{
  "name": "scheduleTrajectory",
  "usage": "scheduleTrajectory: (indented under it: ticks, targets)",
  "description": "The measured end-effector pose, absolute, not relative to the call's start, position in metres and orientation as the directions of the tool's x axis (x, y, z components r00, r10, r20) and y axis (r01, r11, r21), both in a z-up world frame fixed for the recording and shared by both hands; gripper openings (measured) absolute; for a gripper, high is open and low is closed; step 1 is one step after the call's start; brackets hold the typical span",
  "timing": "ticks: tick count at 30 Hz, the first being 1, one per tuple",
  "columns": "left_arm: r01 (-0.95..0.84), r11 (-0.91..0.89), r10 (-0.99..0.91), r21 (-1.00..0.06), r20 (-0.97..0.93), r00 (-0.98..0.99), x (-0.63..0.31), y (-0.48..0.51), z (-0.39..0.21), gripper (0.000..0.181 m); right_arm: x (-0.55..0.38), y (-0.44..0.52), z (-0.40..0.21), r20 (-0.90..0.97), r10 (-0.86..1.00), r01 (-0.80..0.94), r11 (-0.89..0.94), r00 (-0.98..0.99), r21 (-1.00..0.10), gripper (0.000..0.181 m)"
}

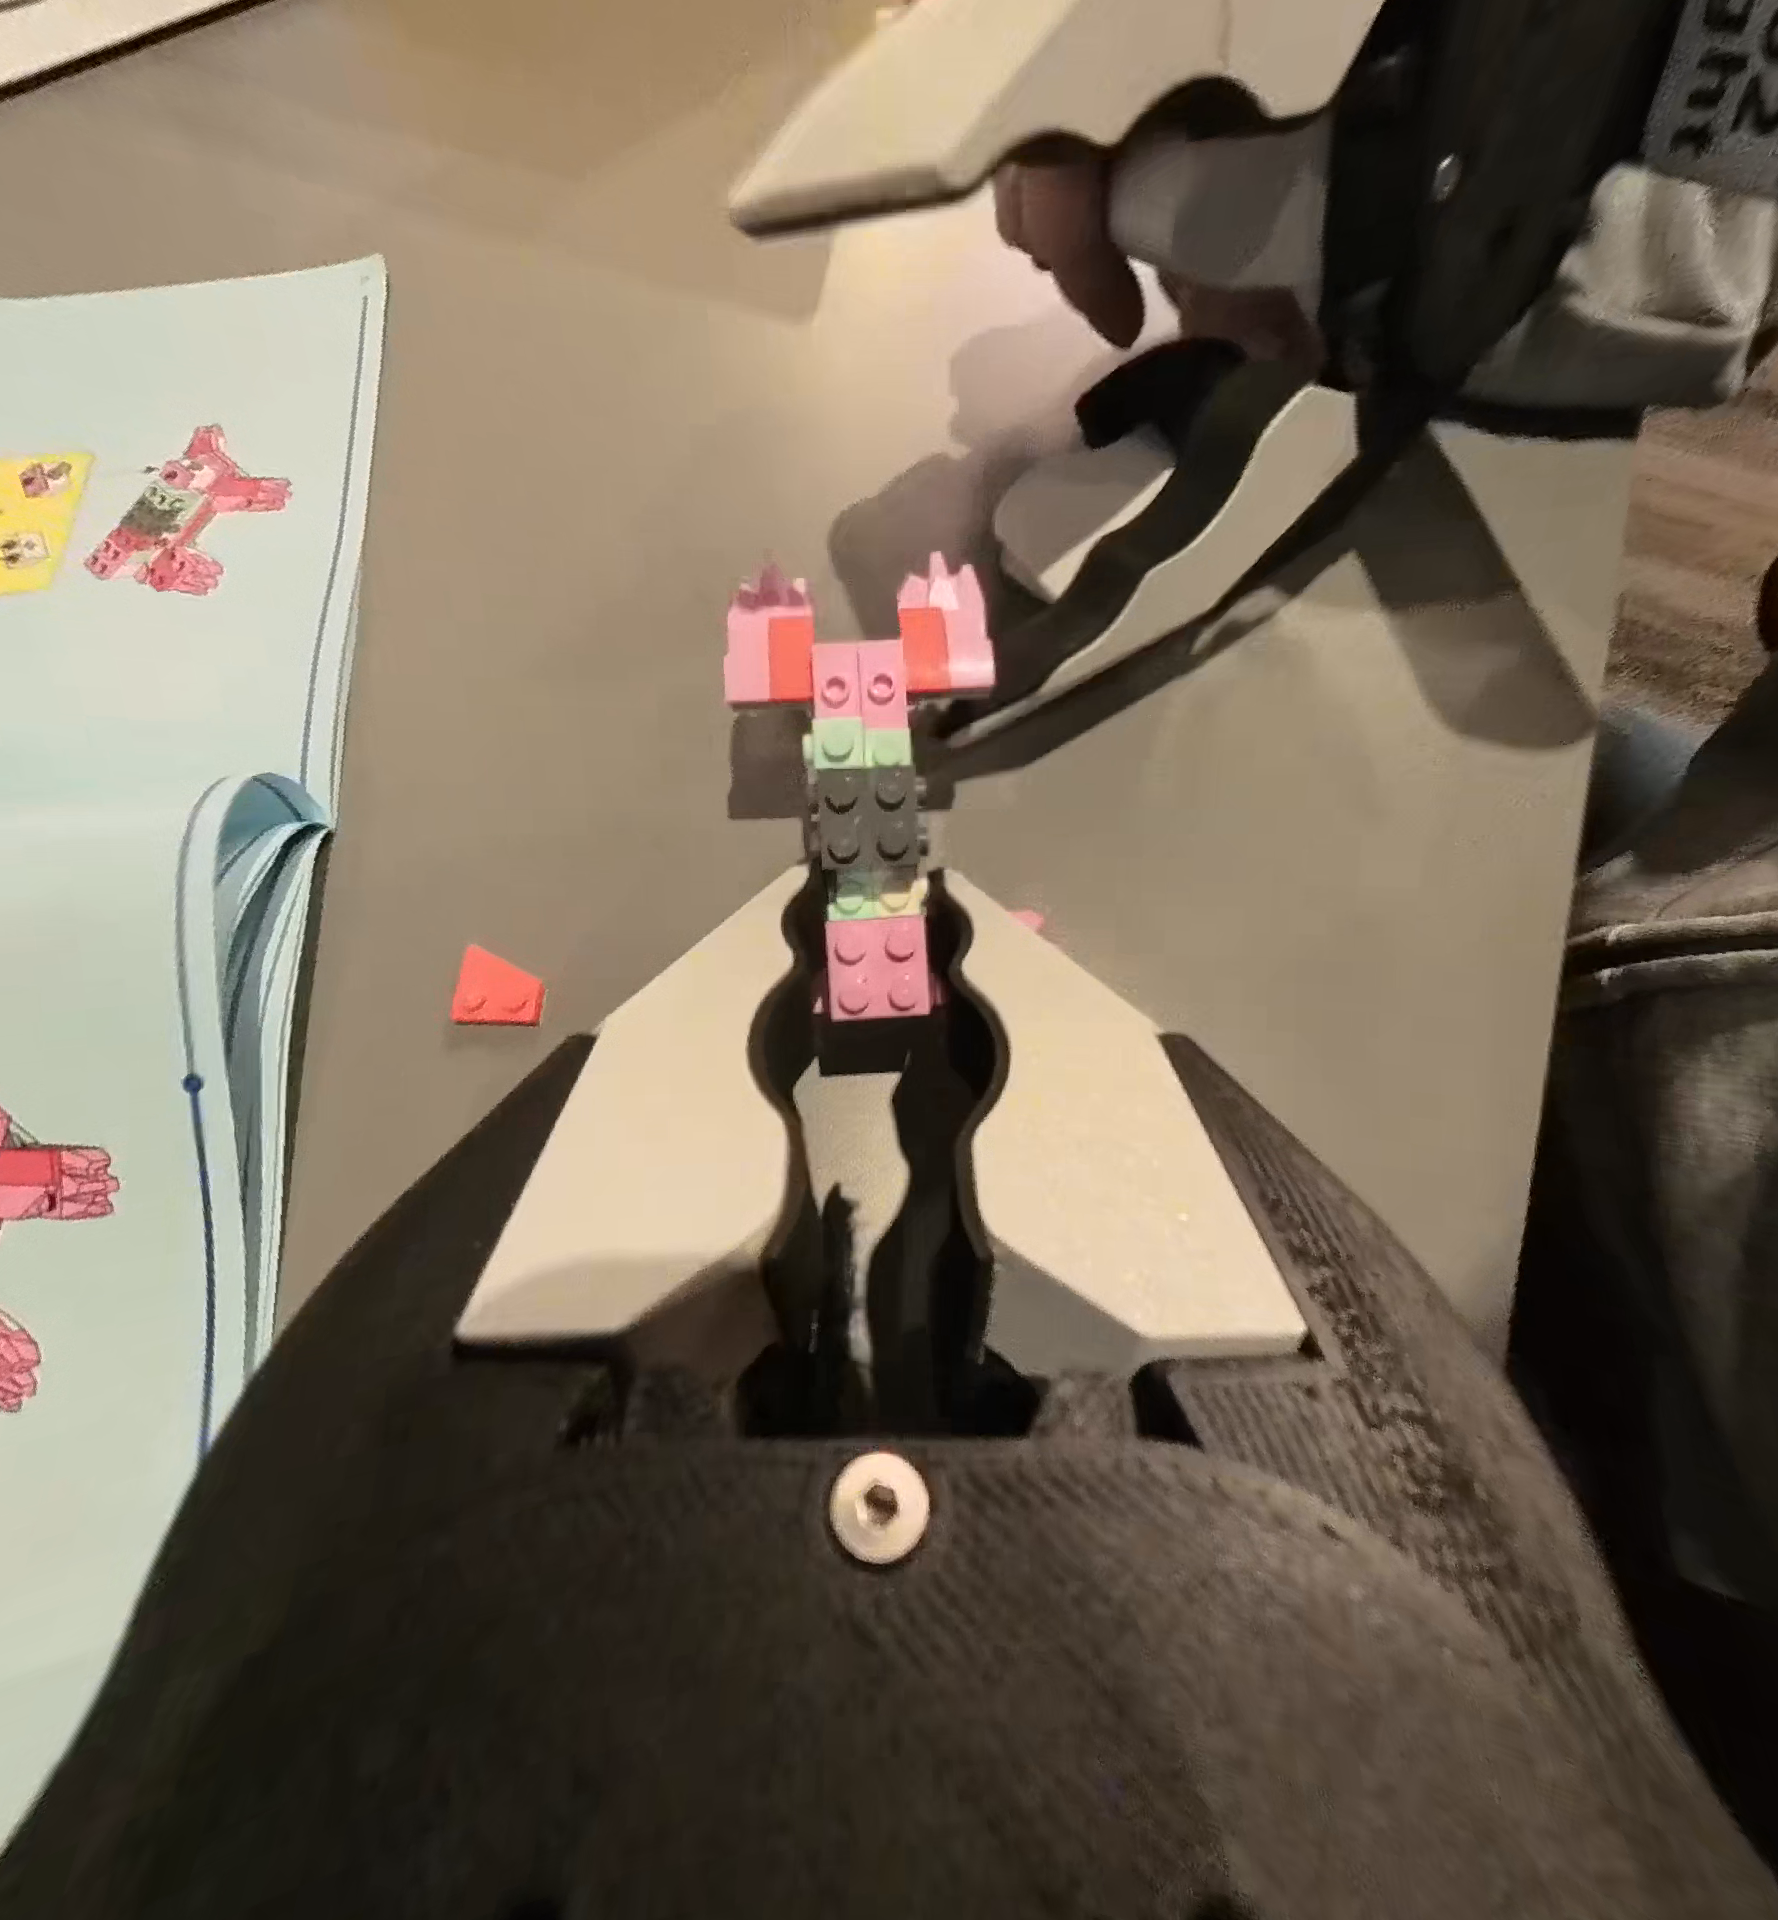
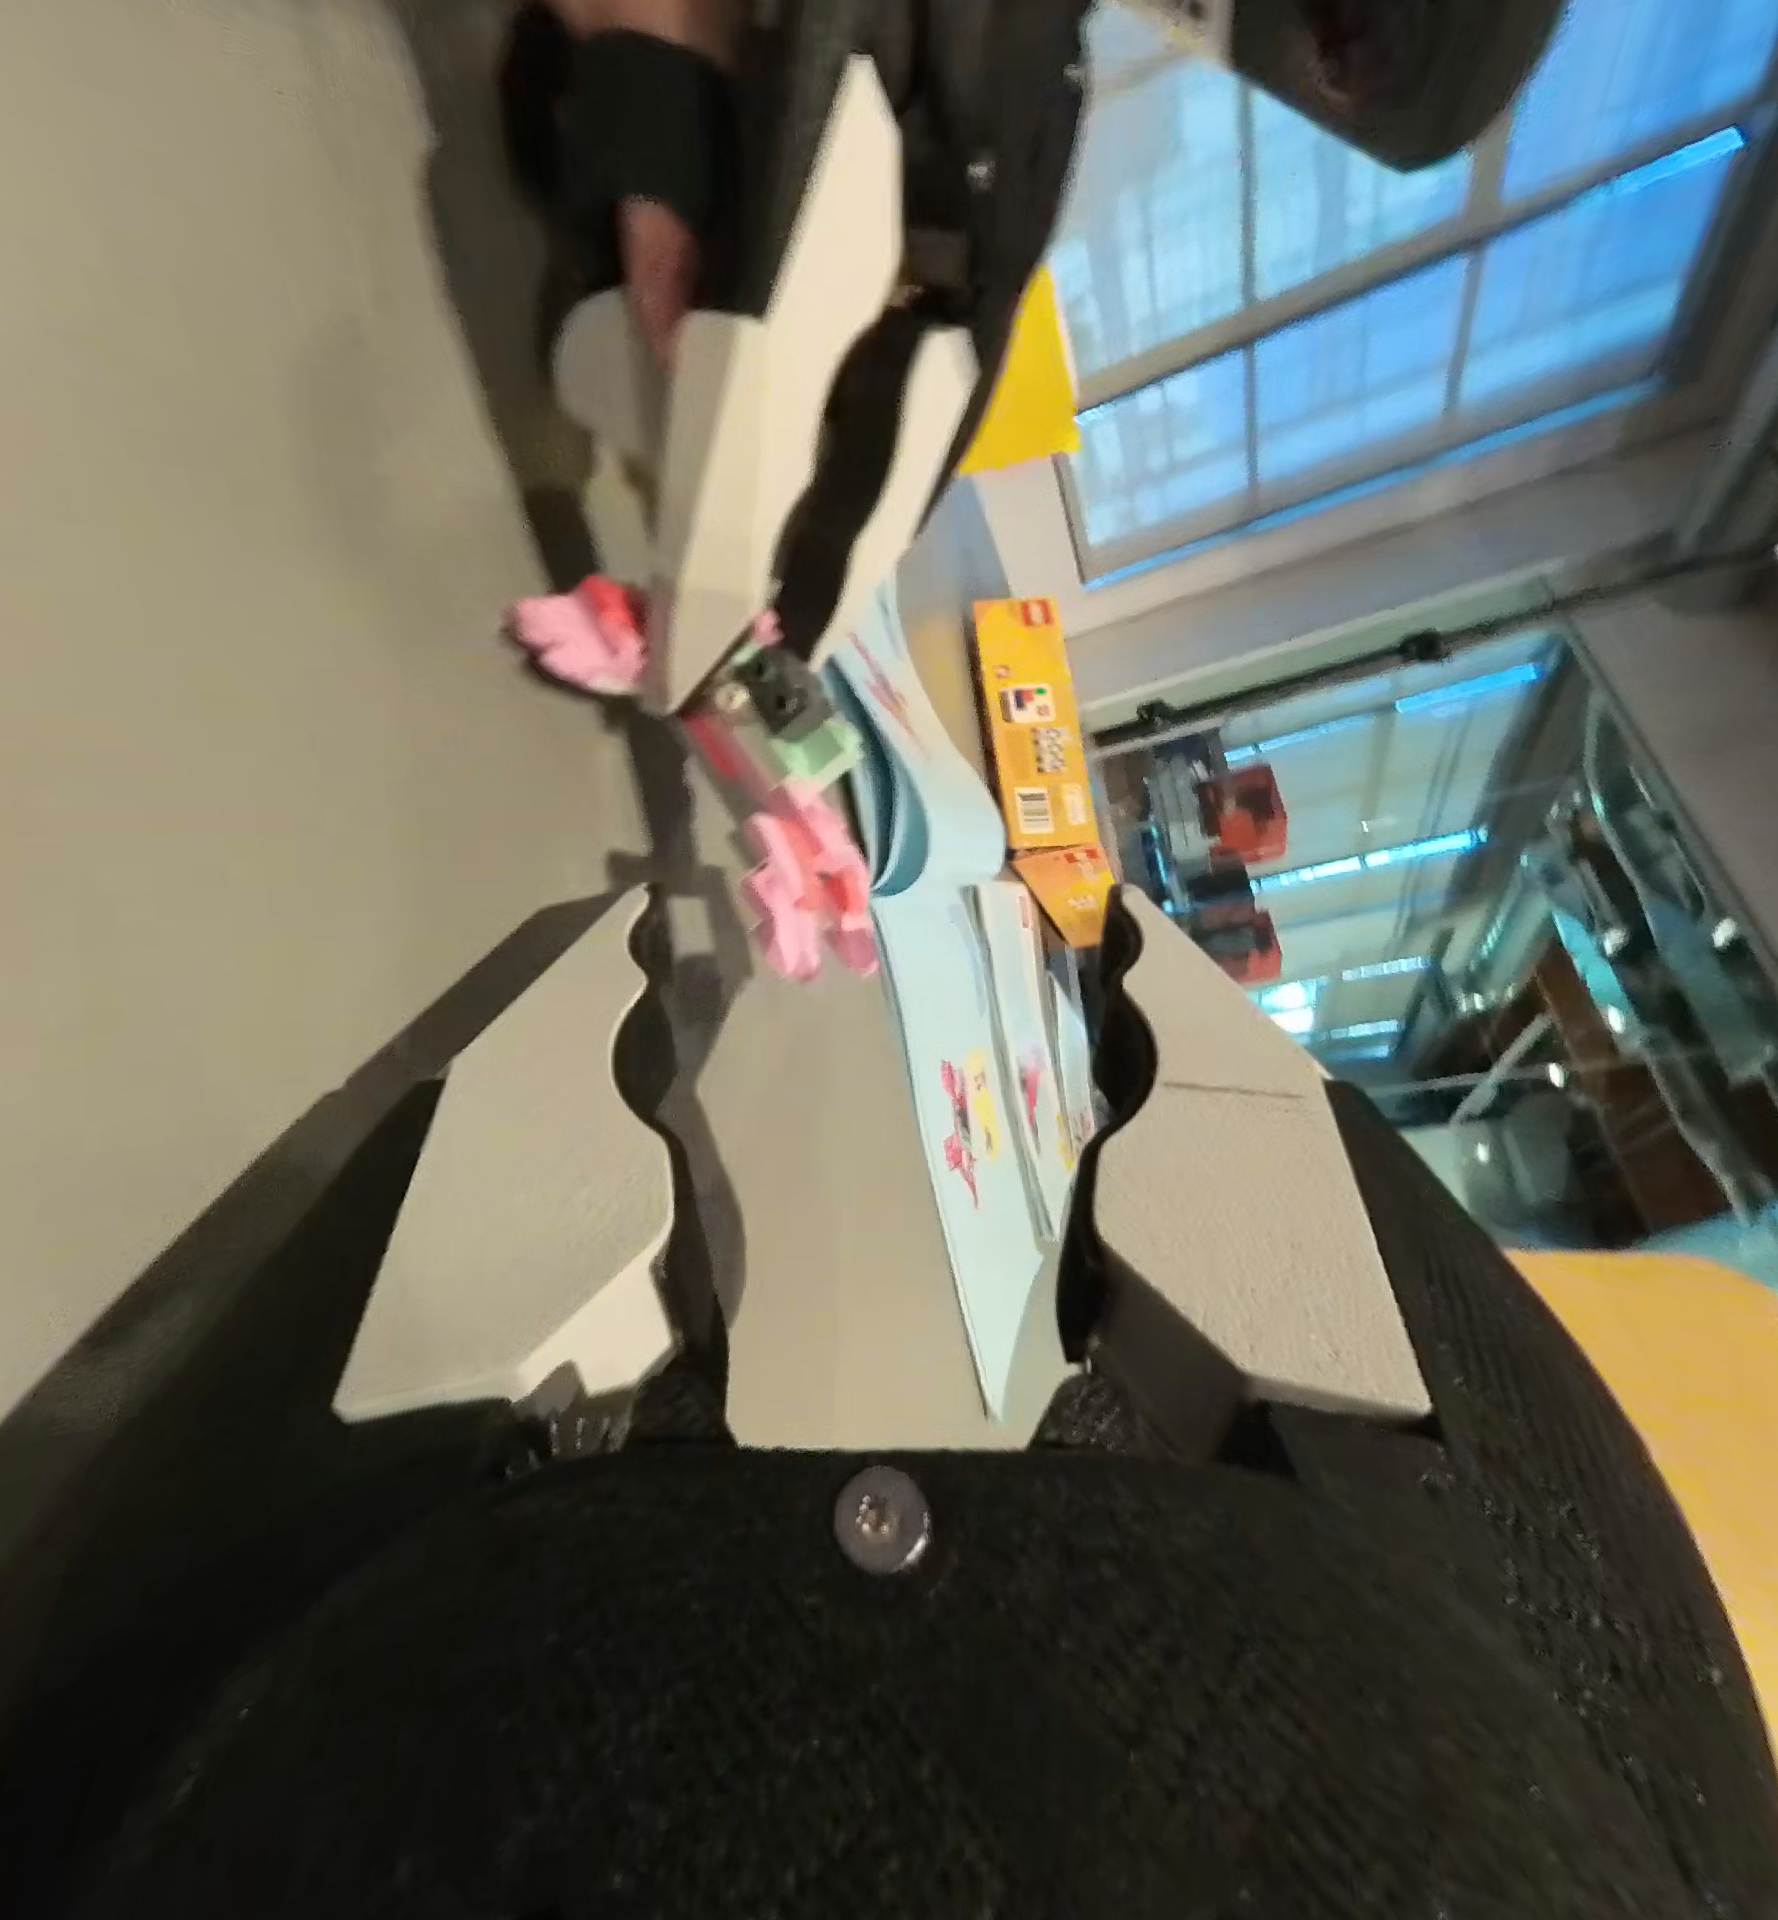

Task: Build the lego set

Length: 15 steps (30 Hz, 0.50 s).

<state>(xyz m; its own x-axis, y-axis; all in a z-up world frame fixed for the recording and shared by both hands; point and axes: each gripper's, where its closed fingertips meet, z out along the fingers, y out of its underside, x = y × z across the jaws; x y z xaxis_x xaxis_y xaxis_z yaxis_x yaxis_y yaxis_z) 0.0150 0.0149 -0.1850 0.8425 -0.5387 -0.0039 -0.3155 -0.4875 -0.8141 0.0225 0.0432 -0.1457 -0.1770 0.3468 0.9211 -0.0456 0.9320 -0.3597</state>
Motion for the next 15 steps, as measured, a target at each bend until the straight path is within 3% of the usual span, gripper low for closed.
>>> scheduleTrajectory:
  ticks: [3,9,15]
  targets:
    - [-0.325,-0.484,-0.541,-0.813,-0.014,0.841,0.015,0.016,-0.186,0.017,0.041,0.043,-0.150,0.942,0.279,-0.101,0.948,-0.185,-0.300,0.080]
    - [-0.352,-0.480,-0.612,-0.804,0.020,0.791,0.027,0.010,-0.188,0.018,0.051,0.069,-0.149,0.940,0.300,-0.042,0.950,-0.162,-0.311,0.082]
    - [-0.379,-0.493,-0.581,-0.783,-0.028,0.814,0.024,0.015,-0.193,0.018,0.050,0.093,-0.106,0.794,0.606,-0.100,0.789,-0.035,-0.607,0.081]
